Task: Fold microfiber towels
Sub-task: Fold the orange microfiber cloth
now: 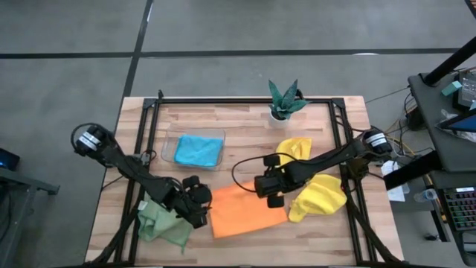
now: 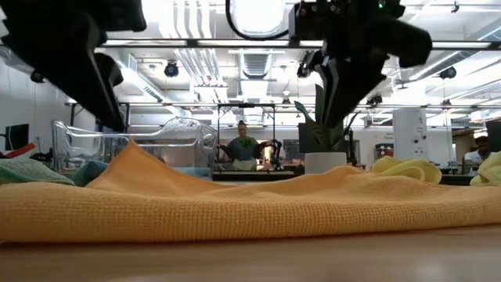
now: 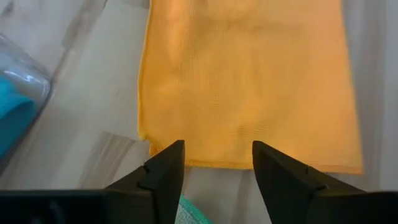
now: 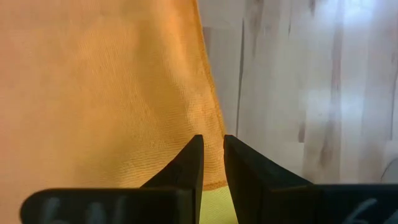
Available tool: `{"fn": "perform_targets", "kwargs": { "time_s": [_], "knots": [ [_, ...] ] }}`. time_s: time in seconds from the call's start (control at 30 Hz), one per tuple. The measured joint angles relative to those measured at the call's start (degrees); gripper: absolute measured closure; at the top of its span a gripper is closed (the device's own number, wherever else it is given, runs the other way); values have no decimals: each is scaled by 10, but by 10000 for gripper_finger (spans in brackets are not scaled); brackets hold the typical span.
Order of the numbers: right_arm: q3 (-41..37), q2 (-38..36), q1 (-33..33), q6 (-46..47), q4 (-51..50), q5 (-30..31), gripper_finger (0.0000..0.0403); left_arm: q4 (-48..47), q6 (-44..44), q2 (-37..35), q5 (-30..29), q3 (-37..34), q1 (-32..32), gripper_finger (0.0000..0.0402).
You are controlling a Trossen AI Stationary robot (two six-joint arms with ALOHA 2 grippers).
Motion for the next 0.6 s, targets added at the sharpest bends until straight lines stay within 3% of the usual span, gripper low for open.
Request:
{"fn": "perform_targets", "kwargs": {
  "time_s": [0.17,0.27,0.43,0.6],
  "knots": [
    [-4,-8,18,32,3,-2,346,25,6,-6,-10,10,0,228],
    [-14,-7,42,37,22,-5,346,107,35,4,-18,8,0,228],
    [-50,-7,77,19,136,-6,346,280,94,66,-19,8,0,228],
    [-83,-7,90,22,213,-6,347,333,101,147,-15,25,1,228]
  ]
}}
